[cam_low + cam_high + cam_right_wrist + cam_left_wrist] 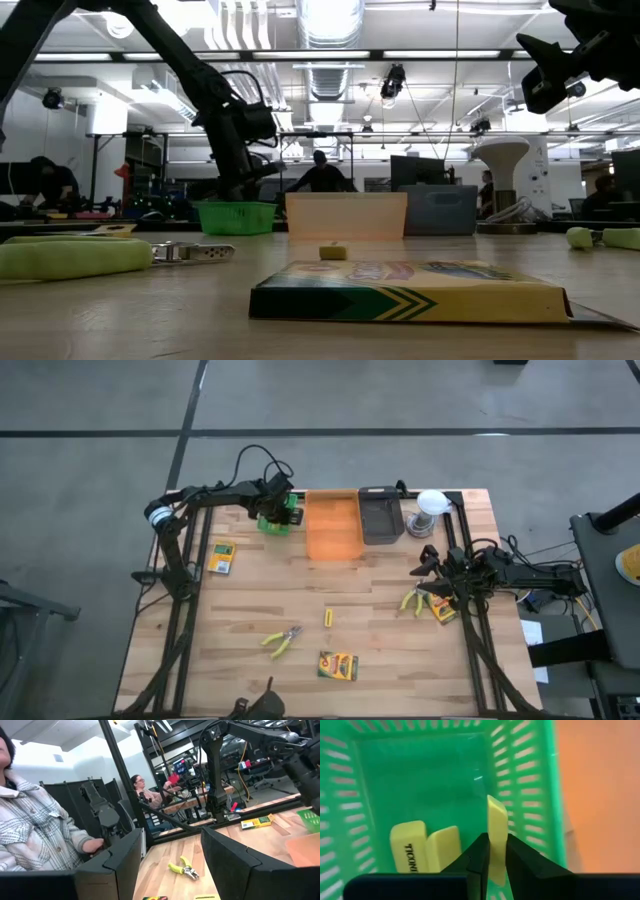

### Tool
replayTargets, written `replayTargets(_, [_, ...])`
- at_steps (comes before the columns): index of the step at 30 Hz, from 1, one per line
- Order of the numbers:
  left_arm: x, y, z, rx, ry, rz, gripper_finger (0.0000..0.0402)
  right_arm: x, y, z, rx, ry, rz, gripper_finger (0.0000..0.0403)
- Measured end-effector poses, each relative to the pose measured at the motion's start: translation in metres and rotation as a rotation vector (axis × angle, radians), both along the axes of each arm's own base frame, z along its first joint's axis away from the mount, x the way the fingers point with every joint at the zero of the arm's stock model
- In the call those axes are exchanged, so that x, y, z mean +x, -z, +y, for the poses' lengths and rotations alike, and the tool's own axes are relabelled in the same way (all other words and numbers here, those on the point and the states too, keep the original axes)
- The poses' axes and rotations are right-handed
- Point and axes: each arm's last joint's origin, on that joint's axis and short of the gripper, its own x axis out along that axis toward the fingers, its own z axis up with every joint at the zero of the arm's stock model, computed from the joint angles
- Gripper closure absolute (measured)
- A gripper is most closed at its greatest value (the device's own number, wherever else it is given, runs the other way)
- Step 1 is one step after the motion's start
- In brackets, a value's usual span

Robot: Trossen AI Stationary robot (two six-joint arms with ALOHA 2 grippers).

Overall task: Pick & Place School Supplies
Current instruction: Put the yellow eraser into the green bin

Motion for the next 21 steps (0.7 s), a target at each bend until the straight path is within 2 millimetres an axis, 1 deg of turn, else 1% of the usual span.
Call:
replayTargets(18, [0.0005, -0.001, 0.0009, 0.006, 0.002, -0.007, 0.0348, 0.0, -0.0001, 0.0, 0.0, 0.0, 0.0, 0.0202])
replayTargets(21, [0.0006, -0.001, 0.0009, 0.005, 0.002, -0.008, 0.0335, 0.0, 0.0, 0.0, 0.0, 0.0, 0.0, 0.0202])
